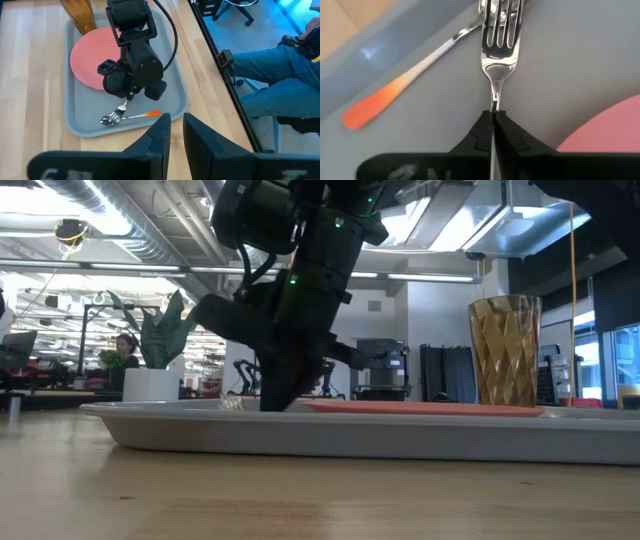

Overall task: Pick and place plate/cup/fork/spoon on tray
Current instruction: Adjust the orange fork

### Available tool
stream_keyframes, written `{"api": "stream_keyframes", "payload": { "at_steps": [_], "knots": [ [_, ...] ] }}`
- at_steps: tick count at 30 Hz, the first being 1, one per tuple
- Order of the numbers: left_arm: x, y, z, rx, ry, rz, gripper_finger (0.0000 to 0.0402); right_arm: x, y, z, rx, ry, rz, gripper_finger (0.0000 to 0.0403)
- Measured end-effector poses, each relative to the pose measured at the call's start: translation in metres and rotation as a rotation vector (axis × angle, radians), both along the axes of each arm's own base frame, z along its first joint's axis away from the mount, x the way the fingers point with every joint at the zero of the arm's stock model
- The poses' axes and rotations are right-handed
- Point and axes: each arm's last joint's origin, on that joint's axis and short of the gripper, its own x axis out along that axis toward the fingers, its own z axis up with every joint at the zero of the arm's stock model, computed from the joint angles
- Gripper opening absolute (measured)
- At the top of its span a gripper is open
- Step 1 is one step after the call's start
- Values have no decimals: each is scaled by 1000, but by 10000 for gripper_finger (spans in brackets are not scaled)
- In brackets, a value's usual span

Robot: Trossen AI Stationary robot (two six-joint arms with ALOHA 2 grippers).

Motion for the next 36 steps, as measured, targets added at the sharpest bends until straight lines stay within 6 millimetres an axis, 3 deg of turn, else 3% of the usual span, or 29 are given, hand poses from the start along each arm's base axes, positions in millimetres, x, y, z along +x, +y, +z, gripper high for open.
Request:
{"api": "stream_keyframes", "payload": {
  "at_steps": [17,36],
  "knots": [
    [-1,0,-1,1,9,-1,45,4,2,1,91,-100,-265,1],
    [-5,1,-5,33,62,-24,45,3,-3,5,88,-113,-400,0]
  ]
}}
